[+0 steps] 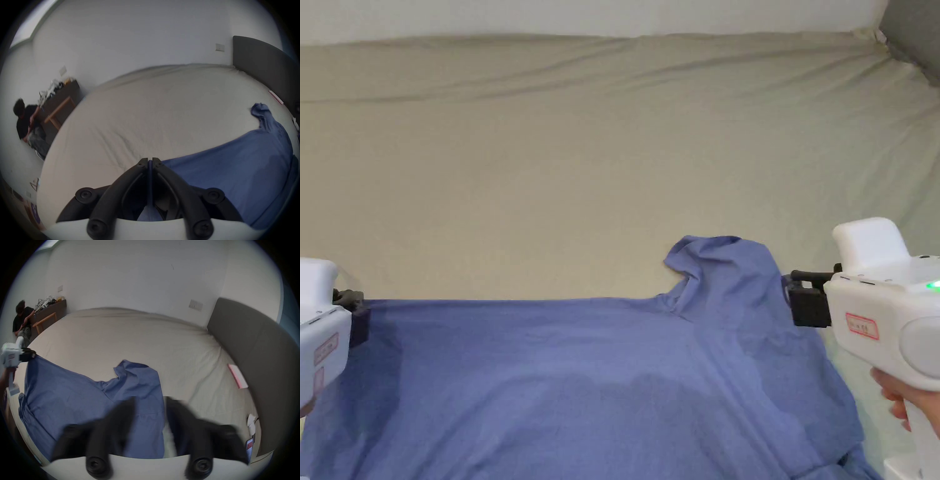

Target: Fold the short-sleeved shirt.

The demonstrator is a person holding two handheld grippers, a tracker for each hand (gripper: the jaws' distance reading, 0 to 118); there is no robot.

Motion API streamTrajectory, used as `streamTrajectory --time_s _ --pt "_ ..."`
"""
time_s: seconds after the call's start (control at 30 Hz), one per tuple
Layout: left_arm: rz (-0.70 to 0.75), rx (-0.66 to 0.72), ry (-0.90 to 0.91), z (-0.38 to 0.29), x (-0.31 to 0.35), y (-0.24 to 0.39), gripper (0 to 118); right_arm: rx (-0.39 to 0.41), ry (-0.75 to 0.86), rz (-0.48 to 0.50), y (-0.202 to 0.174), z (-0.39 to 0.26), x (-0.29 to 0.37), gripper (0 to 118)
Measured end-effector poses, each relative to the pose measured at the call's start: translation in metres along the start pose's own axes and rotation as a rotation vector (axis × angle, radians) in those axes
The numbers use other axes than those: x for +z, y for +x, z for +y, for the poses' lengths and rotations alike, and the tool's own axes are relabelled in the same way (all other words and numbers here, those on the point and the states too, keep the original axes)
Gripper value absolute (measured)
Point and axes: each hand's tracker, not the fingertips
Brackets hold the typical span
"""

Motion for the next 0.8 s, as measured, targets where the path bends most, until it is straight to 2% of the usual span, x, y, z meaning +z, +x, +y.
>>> streamTrajectory --time_s 0.03,0.1,0.2,0.3,0.4,0.47,0.5,0.53,0.57,0.63,0.73,0.8 --pt "0.018 -0.022 0.027 0.0 0.012 0.004 2 -0.009 -0.065 0.032 0.005 0.001 -0.018 99" --pt "0.029 -0.056 0.048 -0.001 0.03 0.007 2 -0.023 -0.134 0.029 0.014 0.0 -0.052 99" --pt "0.015 -0.051 0.051 -0.004 0.049 0.008 2 -0.049 -0.265 -0.015 0.025 -0.01 -0.102 99" --pt "0.018 -0.065 0.031 -0.013 0.057 0.01 2 -0.11 -0.33 -0.009 0.035 -0.021 -0.133 99" --pt "0.023 -0.081 0.021 -0.023 0.059 0.011 2 -0.128 -0.339 0.003 0.035 -0.028 -0.142 98" --pt "0.017 -0.073 0.007 -0.029 0.056 0.009 2 -0.11 -0.308 0.014 0.029 -0.028 -0.135 81" --pt "0.017 -0.07 -0.004 -0.031 0.054 0.008 2 -0.085 -0.273 0.044 0.026 -0.027 -0.129 61" --pt "0.019 -0.067 -0.012 -0.033 0.052 0.007 2 -0.052 -0.252 0.038 0.023 -0.025 -0.124 22" --pt "0.023 -0.063 -0.02 -0.034 0.05 0.006 2 -0.001 -0.242 0.001 0.02 -0.023 -0.121 5" --pt "0.022 -0.041 -0.029 -0.033 0.05 0.004 2 0.013 -0.241 0.067 0.017 -0.019 -0.11 5" --pt "0.006 0.036 -0.003 -0.025 0.065 -0.003 2 0.035 -0.212 0.045 0.018 -0.011 -0.084 5" --pt "0.016 0.029 0.003 -0.021 0.074 -0.005 2 0.005 -0.184 0.075 0.027 -0.003 -0.062 5"
